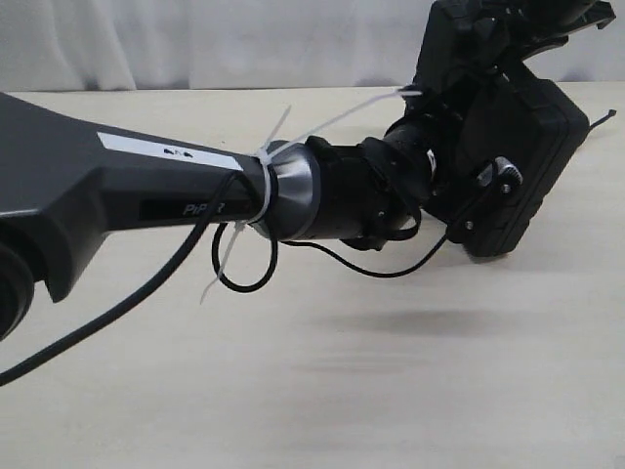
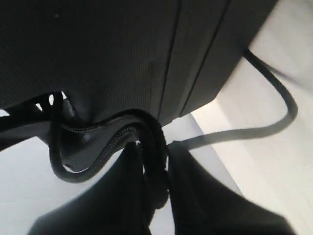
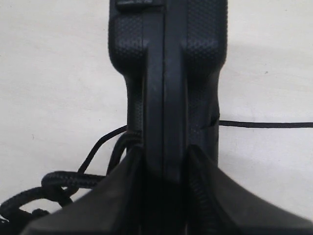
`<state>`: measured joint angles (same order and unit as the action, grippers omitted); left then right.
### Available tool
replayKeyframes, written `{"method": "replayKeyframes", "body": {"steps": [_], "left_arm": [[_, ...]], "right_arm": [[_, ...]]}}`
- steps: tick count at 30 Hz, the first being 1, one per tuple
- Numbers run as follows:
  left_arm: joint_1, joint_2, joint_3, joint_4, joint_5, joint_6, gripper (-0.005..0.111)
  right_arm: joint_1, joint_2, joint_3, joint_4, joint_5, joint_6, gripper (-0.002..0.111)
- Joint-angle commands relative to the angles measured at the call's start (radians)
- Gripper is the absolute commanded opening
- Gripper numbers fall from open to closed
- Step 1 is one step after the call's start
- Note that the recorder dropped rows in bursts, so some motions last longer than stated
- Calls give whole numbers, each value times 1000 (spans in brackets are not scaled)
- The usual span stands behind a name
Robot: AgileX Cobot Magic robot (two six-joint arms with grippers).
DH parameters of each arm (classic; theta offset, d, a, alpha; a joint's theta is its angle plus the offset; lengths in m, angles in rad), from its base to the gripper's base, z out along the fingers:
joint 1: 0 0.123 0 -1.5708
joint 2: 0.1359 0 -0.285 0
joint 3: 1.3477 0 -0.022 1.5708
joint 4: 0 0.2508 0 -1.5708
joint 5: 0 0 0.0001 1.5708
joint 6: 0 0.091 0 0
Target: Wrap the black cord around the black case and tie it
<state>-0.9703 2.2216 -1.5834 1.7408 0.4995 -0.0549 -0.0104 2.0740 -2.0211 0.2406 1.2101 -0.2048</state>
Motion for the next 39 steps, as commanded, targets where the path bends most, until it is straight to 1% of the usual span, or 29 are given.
{"method": "replayKeyframes", "body": {"steps": [1, 3, 6, 7, 8, 12, 13, 14, 16, 19, 22, 25, 30, 33, 35, 37, 39], "left_arm": [[-4, 2, 5, 4, 150, -32, 0], [11, 2, 5, 4, 197, -32, 0], [28, 2, 5, 0, 161, -56, 0], [32, 2, 5, -25, 151, -63, 0], [37, 2, 5, -51, 137, -97, 0], [56, 2, 5, -51, 112, -258, 1], [62, 2, 5, -53, 112, -281, 2], [66, 2, 5, -53, 111, -315, 6], [74, 2, 5, -53, 138, -354, 16], [74, 2, 5, -53, 162, -408, 34], [74, 2, 5, -53, 169, -501, 53], [74, 2, 5, -74, 154, -541, 61], [74, -7, 5, -207, 8, -545, 62], [79, -11, 5, -333, -21, -543, 62], [101, -15, 5, -412, -1, -510, 62], [138, -22, 5, -521, 6, -433, 62], [193, -32, 5, -687, -22, -317, 62]], "right_arm": [[1, -10, -3, 4, 11, -15, 4], [1, -10, -3, 4, 11, -15, 4], [1, -10, -3, 4, 11, -11, 4], [1, -10, -3, 4, 11, -11, 4], [1, -10, -3, 4, 11, -11, 4], [1, -10, -3, 4, 11, -11, 4], [1, -10, -3, 4, 11, -11, 4], [1, -10, -3, 4, 11, -11, 4], [1, -10, -3, 4, 11, -11, 4], [1, -10, -3, 4, 11, -11, 4], [1, -10, -3, 4, 11, -11, 4], [1, -10, -3, 4, 11, -11, 4], [1, -10, -3, 4, 11, -11, 4], [1, -10, -3, 4, 11, -11, 4], [1, -10, -3, 4, 11, -11, 4], [1, -10, -3, 4, 11, -11, 4], [1, -10, -3, 6, 11, -11, 4]]}}
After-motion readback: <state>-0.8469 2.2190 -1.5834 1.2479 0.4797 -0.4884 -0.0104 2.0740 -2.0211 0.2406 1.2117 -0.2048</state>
